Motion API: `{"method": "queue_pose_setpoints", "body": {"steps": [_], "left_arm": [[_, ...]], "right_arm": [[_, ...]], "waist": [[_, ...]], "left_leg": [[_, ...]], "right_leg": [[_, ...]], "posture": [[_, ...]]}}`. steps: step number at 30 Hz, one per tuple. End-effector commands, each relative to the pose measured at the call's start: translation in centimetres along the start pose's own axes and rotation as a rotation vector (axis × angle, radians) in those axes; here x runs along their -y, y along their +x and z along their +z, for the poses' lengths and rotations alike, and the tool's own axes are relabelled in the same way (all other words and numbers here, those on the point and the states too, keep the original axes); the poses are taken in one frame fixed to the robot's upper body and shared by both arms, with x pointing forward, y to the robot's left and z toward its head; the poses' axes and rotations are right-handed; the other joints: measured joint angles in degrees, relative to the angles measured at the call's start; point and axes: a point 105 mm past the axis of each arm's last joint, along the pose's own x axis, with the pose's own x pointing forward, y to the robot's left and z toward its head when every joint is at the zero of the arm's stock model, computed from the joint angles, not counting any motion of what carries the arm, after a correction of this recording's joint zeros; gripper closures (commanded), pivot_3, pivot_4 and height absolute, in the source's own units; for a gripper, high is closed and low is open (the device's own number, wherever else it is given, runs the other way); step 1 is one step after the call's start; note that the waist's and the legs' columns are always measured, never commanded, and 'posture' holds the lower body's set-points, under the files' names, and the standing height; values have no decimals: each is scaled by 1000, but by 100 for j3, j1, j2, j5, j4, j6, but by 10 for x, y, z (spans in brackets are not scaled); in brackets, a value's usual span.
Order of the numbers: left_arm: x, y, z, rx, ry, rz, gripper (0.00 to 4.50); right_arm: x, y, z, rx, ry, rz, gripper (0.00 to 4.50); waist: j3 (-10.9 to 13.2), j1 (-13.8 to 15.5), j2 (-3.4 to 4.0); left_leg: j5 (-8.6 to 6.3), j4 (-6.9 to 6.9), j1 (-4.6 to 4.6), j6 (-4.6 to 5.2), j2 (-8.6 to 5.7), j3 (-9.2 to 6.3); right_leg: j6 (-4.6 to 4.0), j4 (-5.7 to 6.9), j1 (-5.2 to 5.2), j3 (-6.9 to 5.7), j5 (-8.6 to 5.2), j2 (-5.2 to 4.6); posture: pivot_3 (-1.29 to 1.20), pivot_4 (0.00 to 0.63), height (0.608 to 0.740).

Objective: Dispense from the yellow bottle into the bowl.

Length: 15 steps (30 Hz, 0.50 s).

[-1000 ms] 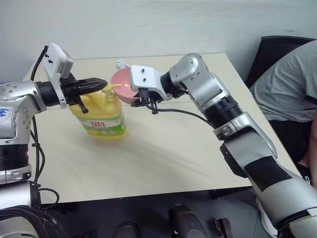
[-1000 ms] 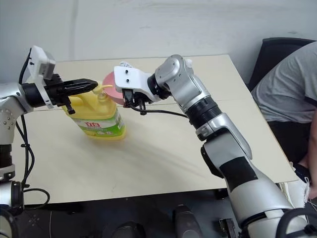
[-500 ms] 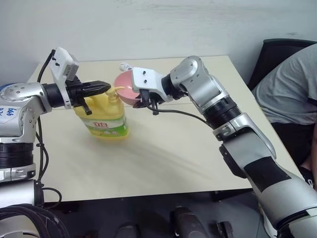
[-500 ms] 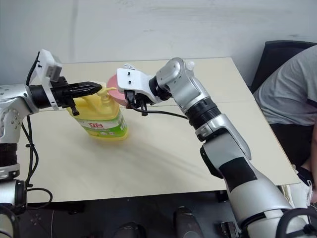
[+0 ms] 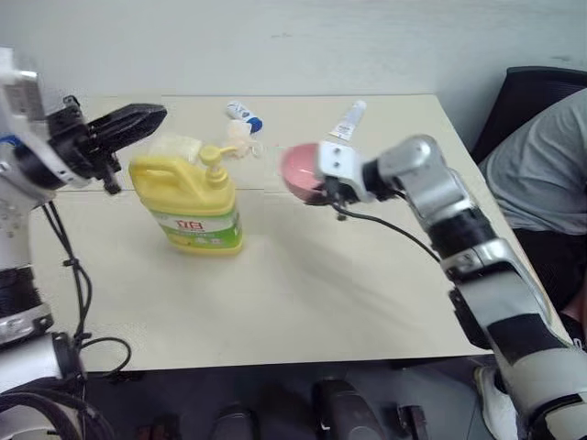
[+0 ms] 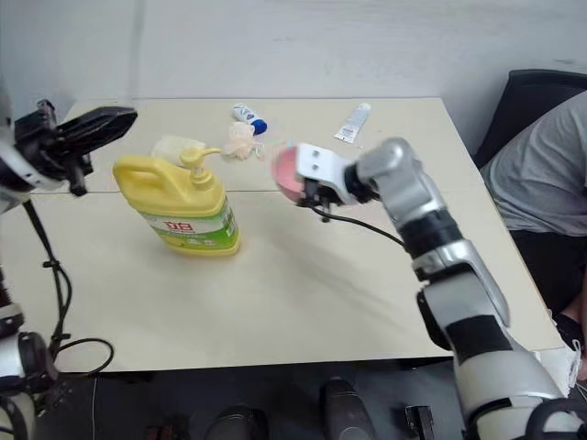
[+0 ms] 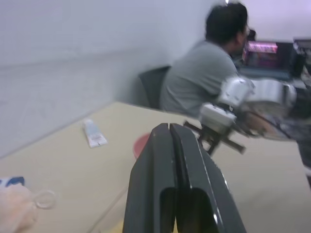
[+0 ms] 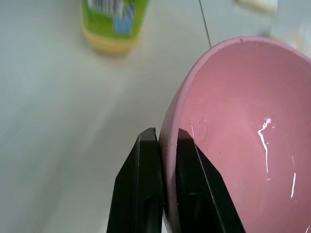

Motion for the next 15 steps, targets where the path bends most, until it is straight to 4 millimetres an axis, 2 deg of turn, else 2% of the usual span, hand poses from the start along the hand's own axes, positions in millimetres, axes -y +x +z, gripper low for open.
{"method": "queue_pose_setpoints", "body": {"steps": [1,3,5,9,12,15], "left_arm": [[32,3,-16,-55,-14,-102,4467],[49,2,-34,-91,-44,-111,4467],[68,-1,-63,-160,-62,-127,4467],[77,-8,-100,-176,-69,-36,4467],[70,-14,-119,-180,-42,69,3841],[68,-23,-135,-250,38,105,2945]], "right_arm": [[-9,-10,-17,11,-15,-34,4500],[-23,-12,-38,13,6,-43,4500],[-36,-13,-54,27,29,-54,4500],[-50,-13,-78,8,84,-104,4500],[-58,-16,-77,69,86,-114,3559],[-69,-29,-67,186,-9,-106,2535]], "waist": [[12,1,-2],[27,4,-5],[35,1,3],[61,57,10],[75,214,6],[87,342,9]], "left_leg": [[0,-9,-1,0,-1,-5],[0,-15,-12,0,0,-7],[6,-5,-40,-8,4,-10],[18,29,-25,-6,-3,-7],[50,13,4,-5,-3,-8],[37,-14,63,20,-5,-8]], "right_leg": [[0,-3,0,0,0,1],[0,-14,-3,1,0,6],[0,-48,-9,5,0,13],[1,-36,0,14,10,8],[-18,-46,24,13,43,14],[-19,-69,82,8,43,17]], "posture": [[0,150,740],[0,150,740],[0,150,740],[0,150,740],[0,150,740],[0,150,740]]}}
